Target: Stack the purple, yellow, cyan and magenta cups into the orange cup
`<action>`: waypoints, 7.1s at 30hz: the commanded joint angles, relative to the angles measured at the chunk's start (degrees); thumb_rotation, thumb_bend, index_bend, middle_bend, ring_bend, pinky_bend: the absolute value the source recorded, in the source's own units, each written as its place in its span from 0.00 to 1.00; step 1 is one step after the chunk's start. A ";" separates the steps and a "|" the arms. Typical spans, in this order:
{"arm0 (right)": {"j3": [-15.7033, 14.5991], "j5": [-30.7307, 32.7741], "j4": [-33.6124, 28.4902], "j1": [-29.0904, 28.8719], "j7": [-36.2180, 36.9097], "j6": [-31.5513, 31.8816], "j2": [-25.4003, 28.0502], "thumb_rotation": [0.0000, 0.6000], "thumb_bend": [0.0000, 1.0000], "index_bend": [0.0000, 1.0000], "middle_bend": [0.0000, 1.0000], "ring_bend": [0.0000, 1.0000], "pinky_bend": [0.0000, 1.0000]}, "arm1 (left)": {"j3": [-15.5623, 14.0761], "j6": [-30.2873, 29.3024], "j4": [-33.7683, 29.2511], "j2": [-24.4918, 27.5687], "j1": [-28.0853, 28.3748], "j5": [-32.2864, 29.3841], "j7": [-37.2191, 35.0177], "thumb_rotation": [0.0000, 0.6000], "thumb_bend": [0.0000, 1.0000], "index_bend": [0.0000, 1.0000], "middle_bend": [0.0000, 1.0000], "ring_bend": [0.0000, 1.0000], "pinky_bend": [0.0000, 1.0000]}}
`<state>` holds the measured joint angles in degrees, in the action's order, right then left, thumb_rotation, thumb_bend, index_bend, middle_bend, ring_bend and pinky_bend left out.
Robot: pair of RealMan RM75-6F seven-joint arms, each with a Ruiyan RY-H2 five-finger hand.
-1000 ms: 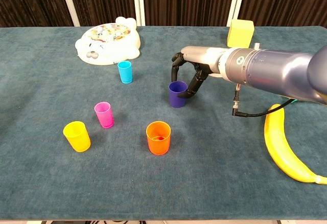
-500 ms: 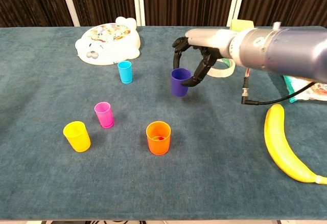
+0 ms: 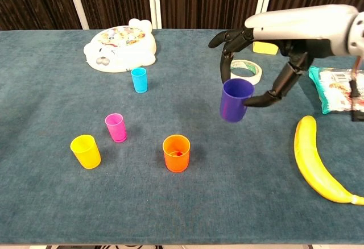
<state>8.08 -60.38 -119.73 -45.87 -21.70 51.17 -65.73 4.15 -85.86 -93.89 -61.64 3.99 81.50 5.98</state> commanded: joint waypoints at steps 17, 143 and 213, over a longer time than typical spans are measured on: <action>-2.80 -11.99 4.44 2.02 -2.85 4.26 -9.20 1.00 0.41 0.50 0.00 0.02 0.01 | -0.09 0.43 0.22 -0.32 0.19 -0.13 0.48 1.00 0.00 0.00 0.00 0.00 0.05; 2.63 5.19 6.76 -6.52 -2.37 -0.81 -14.01 1.00 0.41 0.15 0.00 0.01 0.01 | -0.01 0.25 0.51 -0.75 0.30 -0.17 0.93 1.00 0.00 0.00 0.00 0.00 0.05; 6.31 10.66 34.44 -21.23 -10.43 1.26 -44.52 1.00 0.41 0.24 0.00 0.01 0.01 | 0.74 0.92 1.10 0.12 0.42 -1.45 -1.79 1.00 0.00 0.00 0.00 0.00 0.05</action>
<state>14.50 -49.60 -85.34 -67.15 -32.16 52.42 -110.17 4.89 -84.94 -92.79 -61.52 4.41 80.04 4.19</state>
